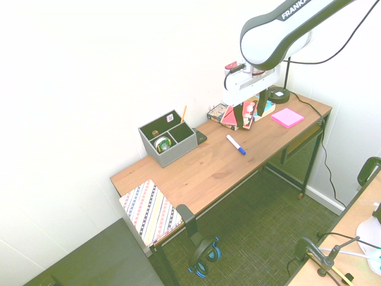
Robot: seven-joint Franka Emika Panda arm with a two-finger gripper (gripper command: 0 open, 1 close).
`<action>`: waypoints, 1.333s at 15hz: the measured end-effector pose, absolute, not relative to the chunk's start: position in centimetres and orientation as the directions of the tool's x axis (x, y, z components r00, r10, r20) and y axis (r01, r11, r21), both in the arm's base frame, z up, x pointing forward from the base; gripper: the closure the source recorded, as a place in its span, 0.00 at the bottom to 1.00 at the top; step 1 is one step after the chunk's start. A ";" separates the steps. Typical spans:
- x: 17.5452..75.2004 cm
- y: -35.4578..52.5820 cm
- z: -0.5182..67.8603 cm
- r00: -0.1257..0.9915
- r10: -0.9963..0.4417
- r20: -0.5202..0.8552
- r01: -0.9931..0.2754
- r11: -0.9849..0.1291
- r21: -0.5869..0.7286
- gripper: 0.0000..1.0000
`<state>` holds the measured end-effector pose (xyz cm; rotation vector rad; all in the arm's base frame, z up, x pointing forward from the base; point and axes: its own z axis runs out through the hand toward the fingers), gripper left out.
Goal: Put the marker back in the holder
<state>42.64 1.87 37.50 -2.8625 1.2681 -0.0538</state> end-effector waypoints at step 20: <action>51.1 -4.7 17.6 0.569 -0.816 0.098 -0.816 -0.576 -0.057 1.00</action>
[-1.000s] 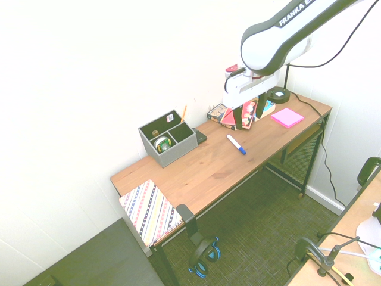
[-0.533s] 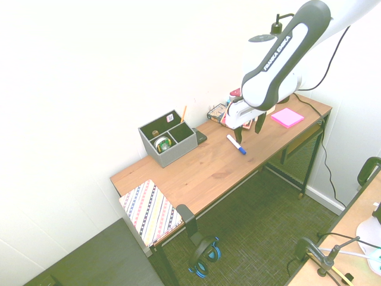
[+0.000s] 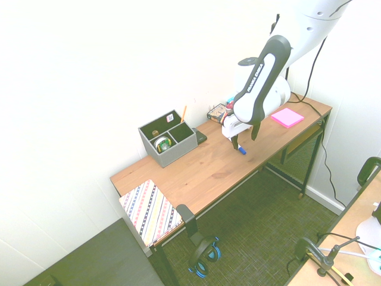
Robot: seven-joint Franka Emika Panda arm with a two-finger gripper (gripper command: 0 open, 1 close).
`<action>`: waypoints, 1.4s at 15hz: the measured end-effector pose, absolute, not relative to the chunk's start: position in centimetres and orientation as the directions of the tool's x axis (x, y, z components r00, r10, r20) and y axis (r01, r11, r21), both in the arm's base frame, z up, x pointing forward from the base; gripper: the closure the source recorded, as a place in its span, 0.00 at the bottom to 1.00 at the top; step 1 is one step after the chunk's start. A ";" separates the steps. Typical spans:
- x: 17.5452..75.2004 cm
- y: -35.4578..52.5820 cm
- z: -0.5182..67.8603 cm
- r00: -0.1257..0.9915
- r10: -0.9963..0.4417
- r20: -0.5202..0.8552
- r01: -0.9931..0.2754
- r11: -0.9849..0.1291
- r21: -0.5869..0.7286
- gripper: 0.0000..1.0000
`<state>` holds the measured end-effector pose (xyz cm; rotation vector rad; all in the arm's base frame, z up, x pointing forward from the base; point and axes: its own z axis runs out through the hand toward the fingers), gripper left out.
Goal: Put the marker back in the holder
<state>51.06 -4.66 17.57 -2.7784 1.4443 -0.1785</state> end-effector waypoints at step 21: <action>52.1 -4.7 15.6 0.556 -0.827 0.078 -0.825 -0.561 -0.066 1.00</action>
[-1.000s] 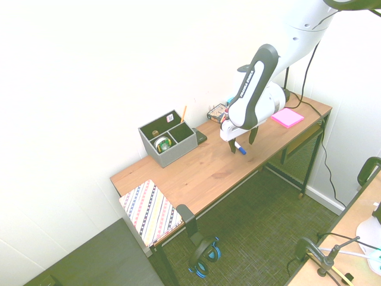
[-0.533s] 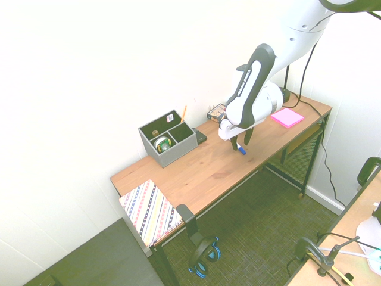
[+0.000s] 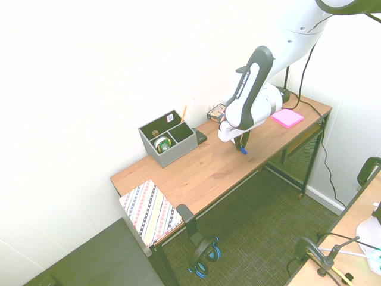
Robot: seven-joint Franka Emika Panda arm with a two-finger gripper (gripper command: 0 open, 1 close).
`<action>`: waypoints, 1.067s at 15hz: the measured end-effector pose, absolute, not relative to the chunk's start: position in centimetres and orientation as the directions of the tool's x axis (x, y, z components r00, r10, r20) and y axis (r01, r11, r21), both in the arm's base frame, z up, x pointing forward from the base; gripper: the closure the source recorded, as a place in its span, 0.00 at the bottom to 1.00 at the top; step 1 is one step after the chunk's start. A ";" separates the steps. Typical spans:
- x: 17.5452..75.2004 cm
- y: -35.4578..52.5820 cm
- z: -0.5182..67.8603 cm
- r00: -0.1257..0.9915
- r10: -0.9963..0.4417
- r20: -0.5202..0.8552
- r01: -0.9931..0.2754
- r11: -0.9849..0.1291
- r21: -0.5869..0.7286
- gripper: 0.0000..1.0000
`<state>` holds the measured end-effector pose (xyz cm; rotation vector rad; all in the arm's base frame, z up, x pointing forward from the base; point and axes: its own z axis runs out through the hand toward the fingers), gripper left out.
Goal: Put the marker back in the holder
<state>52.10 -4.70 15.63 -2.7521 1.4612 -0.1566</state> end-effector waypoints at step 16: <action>59.9 1.7 29.9 0.370 -0.773 -0.515 -0.921 -0.379 -0.092 1.00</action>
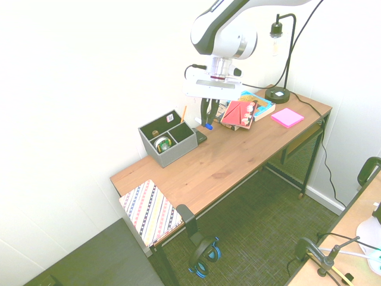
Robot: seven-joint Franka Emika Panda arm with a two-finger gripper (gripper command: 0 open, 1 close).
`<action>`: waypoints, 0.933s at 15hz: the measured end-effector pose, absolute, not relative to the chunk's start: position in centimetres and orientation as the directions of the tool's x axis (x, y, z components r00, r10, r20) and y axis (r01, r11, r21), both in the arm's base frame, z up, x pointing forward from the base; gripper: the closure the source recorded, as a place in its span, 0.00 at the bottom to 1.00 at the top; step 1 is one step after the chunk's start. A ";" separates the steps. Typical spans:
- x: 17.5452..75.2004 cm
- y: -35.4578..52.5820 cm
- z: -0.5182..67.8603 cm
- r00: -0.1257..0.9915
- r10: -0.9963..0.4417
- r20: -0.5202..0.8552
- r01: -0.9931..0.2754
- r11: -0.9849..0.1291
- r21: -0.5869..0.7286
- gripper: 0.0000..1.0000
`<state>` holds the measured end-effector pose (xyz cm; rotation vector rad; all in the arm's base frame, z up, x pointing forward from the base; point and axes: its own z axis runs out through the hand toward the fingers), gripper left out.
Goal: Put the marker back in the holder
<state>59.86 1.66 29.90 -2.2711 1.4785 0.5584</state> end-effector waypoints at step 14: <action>67.2 1.5 24.7 0.257 -0.698 -0.669 -0.948 -0.316 -0.034 0.00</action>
